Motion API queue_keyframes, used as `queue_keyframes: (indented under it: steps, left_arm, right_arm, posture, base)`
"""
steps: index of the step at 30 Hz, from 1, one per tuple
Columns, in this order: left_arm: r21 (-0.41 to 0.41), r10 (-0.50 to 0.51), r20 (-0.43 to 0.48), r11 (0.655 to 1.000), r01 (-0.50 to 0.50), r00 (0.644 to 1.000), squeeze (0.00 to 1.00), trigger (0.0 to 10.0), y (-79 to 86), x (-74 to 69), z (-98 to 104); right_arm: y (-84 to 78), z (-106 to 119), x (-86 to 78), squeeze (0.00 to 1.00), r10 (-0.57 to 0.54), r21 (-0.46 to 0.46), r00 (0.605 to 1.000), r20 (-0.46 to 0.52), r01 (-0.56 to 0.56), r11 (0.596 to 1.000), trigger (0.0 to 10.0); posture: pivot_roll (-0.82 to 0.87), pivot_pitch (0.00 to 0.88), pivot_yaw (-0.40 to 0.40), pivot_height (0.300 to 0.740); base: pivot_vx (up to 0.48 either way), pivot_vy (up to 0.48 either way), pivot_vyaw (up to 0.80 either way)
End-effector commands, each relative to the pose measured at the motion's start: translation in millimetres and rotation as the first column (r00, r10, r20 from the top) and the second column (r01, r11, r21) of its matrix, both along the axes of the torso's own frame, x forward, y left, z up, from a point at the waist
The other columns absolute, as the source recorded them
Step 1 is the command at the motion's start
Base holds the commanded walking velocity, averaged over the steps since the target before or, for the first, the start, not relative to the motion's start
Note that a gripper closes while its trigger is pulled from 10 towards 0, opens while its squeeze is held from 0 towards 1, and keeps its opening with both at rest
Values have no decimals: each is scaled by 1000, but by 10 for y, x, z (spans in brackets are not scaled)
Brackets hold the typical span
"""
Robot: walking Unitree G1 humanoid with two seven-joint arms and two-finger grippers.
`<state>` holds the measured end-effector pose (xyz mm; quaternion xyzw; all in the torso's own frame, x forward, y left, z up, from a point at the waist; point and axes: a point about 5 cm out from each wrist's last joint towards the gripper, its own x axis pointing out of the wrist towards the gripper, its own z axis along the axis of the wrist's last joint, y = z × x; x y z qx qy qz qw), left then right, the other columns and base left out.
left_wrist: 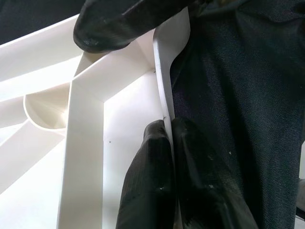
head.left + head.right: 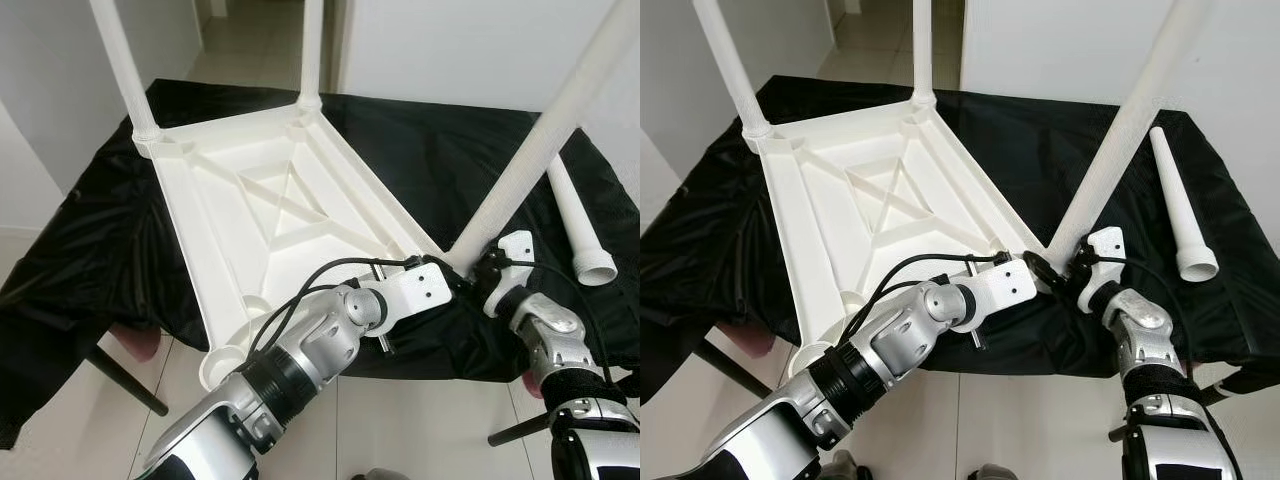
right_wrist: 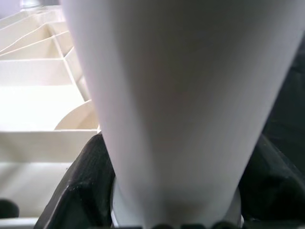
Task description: Building children table
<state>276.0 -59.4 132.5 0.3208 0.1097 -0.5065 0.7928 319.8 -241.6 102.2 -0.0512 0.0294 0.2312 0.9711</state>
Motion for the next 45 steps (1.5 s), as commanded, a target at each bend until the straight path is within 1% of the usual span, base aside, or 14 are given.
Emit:
queue_keyframes:
  steps: [1,3,11,14,16,24,26,27,35,36,37,42,43,45]
  left_arm:
    - [-2,-81,8,997,81,997,0,10000,-107,-100,55]
    - [-5,-80,8,997,80,997,0,10000,-115,-102,54]
    - [-10,-80,8,997,80,997,0,10000,-129,-107,58]
    - [-11,-77,6,997,77,997,0,10000,-125,-104,55]
    - [-10,-72,3,997,73,997,0,10000,-114,-105,43]
    - [-8,-69,3,998,69,998,0,10000,-105,-102,37]
    - [-8,-63,2,998,63,998,0,10000,-95,-91,35]
    - [-8,-63,2,998,63,998,0,10000,-94,-90,35]
    - [-4,-57,7,998,57,998,0,10000,-85,-71,33]
    - [-3,-57,8,998,57,998,0,10000,-84,-69,32]
    - [-3,-57,9,998,57,998,0,10000,-83,-69,32]
    - [-3,-58,11,998,58,998,0,10000,-87,-72,34]
    - [-3,-59,11,998,59,998,0,10000,-88,-74,34]
    - [-3,-59,11,998,59,998,0,10000,-90,-75,33]
  right_arm:
    - [-71,-308,-110,0,-125,-3,980,-157,126,992,0]
    - [66,-324,-119,0,-139,24,979,-146,144,989,0]
    - [254,-326,-118,0,-254,47,955,-154,264,964,0]
    - [385,-319,-129,0,-332,77,930,-157,347,935,0]
    - [542,-301,-164,0,-427,85,894,-133,440,894,0]
    - [622,-306,-196,0,-483,69,867,-122,493,867,0]
    - [704,-301,-198,0,-568,81,809,-152,583,809,0]
    - [713,-298,-199,0,-578,81,801,-156,593,801,0]
    - [801,-357,-233,0,-596,62,781,-187,614,787,0]
    - [800,-364,-241,0,-601,56,776,-190,620,783,3765]
    - [789,-365,-245,0,-607,48,772,-188,625,779,10000]
    - [731,-332,-230,0,-601,47,782,-165,615,787,10000]
    - [708,-311,-221,1000,-595,54,787,-159,609,791,10000]
    - [679,-282,-210,1000,-594,56,791,-148,606,794,10000]
  posture:
    - [13,44,13,740]
    - [10,45,10,740]
    - [4,49,3,740]
    - [5,49,2,740]
    - [7,45,0,740]
    - [8,44,-2,740]
    - [14,40,-8,740]
    - [14,40,-8,740]
    - [22,23,-14,740]
    - [22,22,-14,740]
    - [22,22,-14,740]
    - [23,16,-17,740]
    - [23,16,-17,740]
    - [21,12,-19,740]
  base:
    - [0,0,0]
    - [0,0,0]
    - [0,0,0]
    - [0,0,0]
    - [0,0,0]
    - [0,0,0]
    - [0,0,0]
    - [0,0,0]
    - [0,0,0]
    - [0,0,0]
    - [0,0,0]
    - [0,0,0]
    - [0,0,0]
    - [0,0,0]
